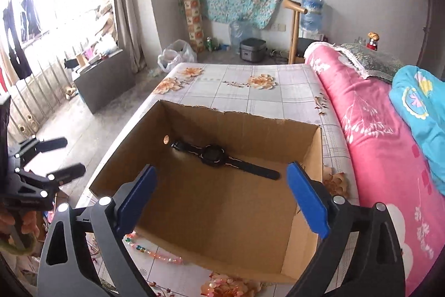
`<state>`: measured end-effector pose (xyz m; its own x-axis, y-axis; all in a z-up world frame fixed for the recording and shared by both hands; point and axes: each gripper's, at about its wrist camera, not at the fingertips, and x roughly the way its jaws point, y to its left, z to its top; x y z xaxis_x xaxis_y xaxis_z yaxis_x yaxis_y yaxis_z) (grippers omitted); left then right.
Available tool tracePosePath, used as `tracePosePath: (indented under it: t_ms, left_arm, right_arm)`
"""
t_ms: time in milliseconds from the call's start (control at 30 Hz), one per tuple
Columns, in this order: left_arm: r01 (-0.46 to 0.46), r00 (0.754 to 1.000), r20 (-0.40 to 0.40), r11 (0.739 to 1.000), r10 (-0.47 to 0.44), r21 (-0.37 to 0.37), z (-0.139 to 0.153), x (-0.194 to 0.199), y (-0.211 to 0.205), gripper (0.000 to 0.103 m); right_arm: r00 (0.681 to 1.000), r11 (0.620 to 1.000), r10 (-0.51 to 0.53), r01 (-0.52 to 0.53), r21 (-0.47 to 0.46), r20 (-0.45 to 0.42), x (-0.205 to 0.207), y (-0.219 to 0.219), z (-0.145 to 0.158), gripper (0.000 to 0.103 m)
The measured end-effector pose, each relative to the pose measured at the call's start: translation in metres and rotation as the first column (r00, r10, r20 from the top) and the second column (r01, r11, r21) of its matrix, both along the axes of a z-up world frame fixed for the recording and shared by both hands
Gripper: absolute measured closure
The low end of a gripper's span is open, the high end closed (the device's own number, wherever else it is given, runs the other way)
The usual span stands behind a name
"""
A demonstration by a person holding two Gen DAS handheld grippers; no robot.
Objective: Organize jewelry
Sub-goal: 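Open both tools, release the watch, and withdraw toward the bead bracelet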
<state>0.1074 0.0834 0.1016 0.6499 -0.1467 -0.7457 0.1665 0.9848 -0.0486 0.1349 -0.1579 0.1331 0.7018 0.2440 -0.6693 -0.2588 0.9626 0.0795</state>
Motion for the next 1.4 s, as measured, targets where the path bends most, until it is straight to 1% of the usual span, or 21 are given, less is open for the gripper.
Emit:
tracePosePath:
  t_ms: [67, 100, 167, 200, 233, 300, 400, 467, 500, 600, 700, 767, 833, 900, 967, 1000, 1033, 1167, 1200, 1300, 1400]
  left_arm:
    - [-0.015, 0.999, -0.052, 1.000, 0.014, -0.023, -0.019, -0.015, 0.001, 0.014]
    - [-0.027, 0.997, -0.076, 0.998, 0.023, -0.057, -0.028, -0.023, 0.001, 0.014]
    - [-0.056, 0.994, -0.100, 0.990, 0.043, -0.130, -0.042, -0.044, 0.002, 0.014]
    - [-0.071, 0.994, -0.097, 0.984, 0.055, -0.164, -0.048, -0.054, 0.000, 0.014]
    - [-0.084, 0.994, -0.083, 0.980, 0.070, -0.181, -0.053, -0.064, 0.000, 0.014]
    - [-0.098, 0.995, -0.054, 0.977, 0.089, -0.192, -0.060, -0.080, -0.006, 0.014]
    - [-0.075, 0.997, -0.054, 0.966, 0.063, -0.246, -0.069, -0.097, -0.016, 0.014]
    - [-0.036, 0.997, -0.076, 0.954, 0.013, -0.297, -0.077, -0.102, -0.023, 0.009]
    - [-0.012, 0.995, -0.095, 0.948, -0.019, -0.319, -0.080, -0.103, -0.026, 0.009]
    - [0.013, 0.987, -0.147, 0.936, -0.068, -0.351, -0.088, -0.102, -0.033, 0.009]
    - [-0.001, 0.985, -0.160, 0.928, -0.063, -0.373, -0.090, -0.098, -0.030, 0.009]
    - [-0.024, 0.986, -0.162, 0.918, -0.044, -0.395, -0.087, -0.095, -0.024, 0.009]
    - [-0.042, 0.988, -0.152, 0.921, -0.019, -0.387, -0.084, -0.091, -0.018, 0.009]
    - [-0.053, 0.990, -0.142, 0.919, -0.003, -0.392, -0.083, -0.087, -0.011, 0.009]
    - [-0.065, 0.990, -0.138, 0.929, 0.016, -0.363, -0.085, -0.080, -0.008, 0.009]
    - [-0.067, 0.991, -0.134, 0.938, 0.023, -0.339, -0.088, -0.076, -0.006, 0.009]
    - [-0.072, 0.991, -0.126, 0.948, 0.035, -0.310, -0.090, -0.073, -0.005, 0.009]
    - [-0.089, 0.992, -0.105, 0.986, 0.074, -0.143, -0.106, -0.060, -0.002, 0.009]
    - [-0.088, 0.992, -0.096, 0.990, 0.078, -0.107, -0.109, -0.057, -0.002, 0.009]
    - [-0.073, 0.994, -0.087, 0.997, 0.072, -0.017, -0.119, -0.048, -0.006, 0.009]
    - [-0.042, 0.995, -0.085, 0.999, 0.045, 0.030, -0.127, -0.040, -0.016, 0.009]
  right_arm:
    - [0.999, 1.000, -0.020, 0.020, -0.012, 0.040, -0.019, 0.000, -0.001, 0.007]
    - [0.998, 0.999, -0.023, 0.025, -0.026, 0.057, -0.021, -0.003, -0.003, 0.007]
    - [0.993, 0.996, -0.051, 0.059, -0.068, 0.104, -0.042, -0.002, -0.001, 0.007]
    - [0.990, 0.994, -0.068, 0.078, -0.076, 0.122, -0.048, -0.003, 0.001, 0.007]
    - [0.987, 0.993, -0.080, 0.090, -0.074, 0.137, -0.053, -0.005, -0.001, 0.007]
    - [0.985, 0.994, -0.088, 0.096, -0.047, 0.151, -0.065, -0.008, -0.006, 0.007]
    - [0.979, 0.989, -0.142, 0.145, -0.010, 0.147, -0.080, -0.011, -0.020, 0.007]
    - [0.960, 0.973, -0.222, 0.229, -0.017, 0.170, -0.095, -0.012, -0.030, 0.007]
    - [0.949, 0.965, -0.252, 0.260, -0.018, 0.189, -0.099, -0.014, -0.036, 0.007]
    - [0.931, 0.952, -0.294, 0.305, -0.019, 0.218, -0.115, -0.015, -0.050, 0.007]
    - [0.927, 0.951, -0.291, 0.307, -0.034, 0.238, -0.128, -0.013, -0.064, 0.007]
    - [0.934, 0.958, -0.261, 0.282, -0.054, 0.245, -0.134, -0.008, -0.075, 0.007]
    - [0.958, 0.973, -0.202, 0.219, -0.066, 0.204, -0.134, -0.003, -0.087, 0.007]
    - [0.975, 0.984, -0.163, 0.172, -0.051, 0.153, -0.130, 0.002, -0.097, 0.007]
    - [0.989, 0.994, -0.106, 0.108, -0.017, 0.098, -0.124, 0.007, -0.105, 0.007]
    - [0.995, 0.997, -0.072, 0.071, 0.014, 0.064, -0.119, 0.009, -0.108, 0.007]
    - [0.997, 0.997, -0.061, 0.059, 0.040, 0.044, -0.115, 0.010, -0.110, 0.007]
    - [0.999, 0.989, -0.042, 0.046, 0.138, -0.034, -0.098, 0.011, -0.118, 0.008]
    - [0.998, 0.987, -0.043, 0.050, 0.153, -0.049, -0.094, 0.011, -0.120, 0.013]
    - [0.995, 0.986, -0.046, 0.060, 0.154, -0.091, -0.088, 0.014, -0.129, 0.022]
    - [0.989, 0.985, -0.046, 0.068, 0.159, -0.138, -0.084, 0.016, -0.136, 0.026]
